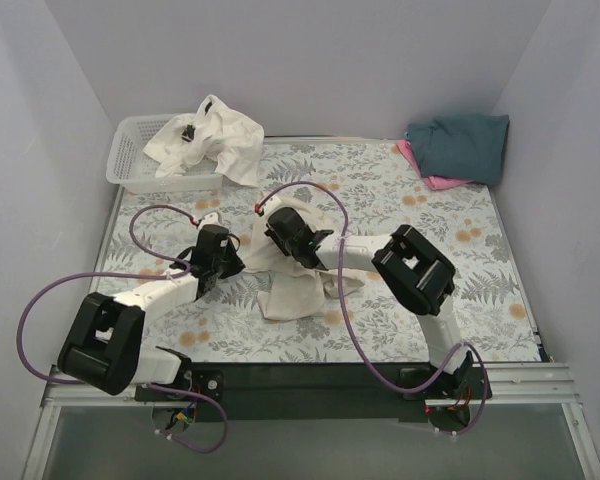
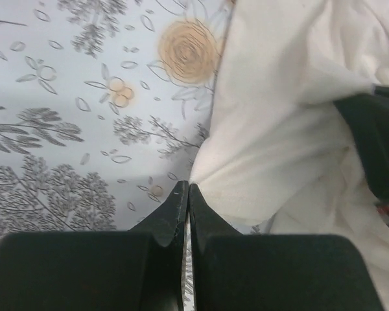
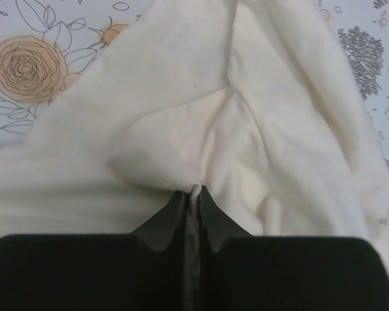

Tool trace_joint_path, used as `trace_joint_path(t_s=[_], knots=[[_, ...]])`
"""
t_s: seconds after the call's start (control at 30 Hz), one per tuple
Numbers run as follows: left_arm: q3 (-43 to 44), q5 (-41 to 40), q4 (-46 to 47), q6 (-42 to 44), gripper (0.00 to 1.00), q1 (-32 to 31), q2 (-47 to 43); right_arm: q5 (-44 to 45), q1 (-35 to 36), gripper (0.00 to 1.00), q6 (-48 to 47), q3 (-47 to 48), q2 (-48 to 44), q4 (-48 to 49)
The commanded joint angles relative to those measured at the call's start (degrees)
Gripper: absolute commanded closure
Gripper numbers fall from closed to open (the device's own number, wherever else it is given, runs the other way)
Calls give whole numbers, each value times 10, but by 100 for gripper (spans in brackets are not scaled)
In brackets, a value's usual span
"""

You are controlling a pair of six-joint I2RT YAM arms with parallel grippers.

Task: Fold and stack the t-shirts
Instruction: Flatten the tshirt out

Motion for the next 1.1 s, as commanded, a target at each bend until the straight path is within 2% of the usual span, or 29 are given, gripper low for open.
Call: trace_joint_path(t_s=[0.0,0.1,0.27,0.4,0.63,0.8,0.93,1.07], knots=[[2,-7,6,10,100,35,-1,82,-2,99,-40,-15,-79,-20],[21,-24,6,8,100,67,8,144,-13,99,-69,-59,-164,-23],[88,-101,8,24,100,99,26,230,-55,99,-99,-158,-329,-23],[161,-165,1,43,100,118,51,311,-90,99,-129,-194,-428,-17],[287,-218,2,99,100,129,34,367,-97,99,-198,-218,-585,22],[368,-204,-16,136,100,134,9,409,-97,99,-264,-198,-655,53],[452,-147,-41,152,100,134,0,403,-97,99,-312,-168,-713,72],[527,-132,-58,181,100,134,-8,376,-97,99,-343,-115,-749,83]])
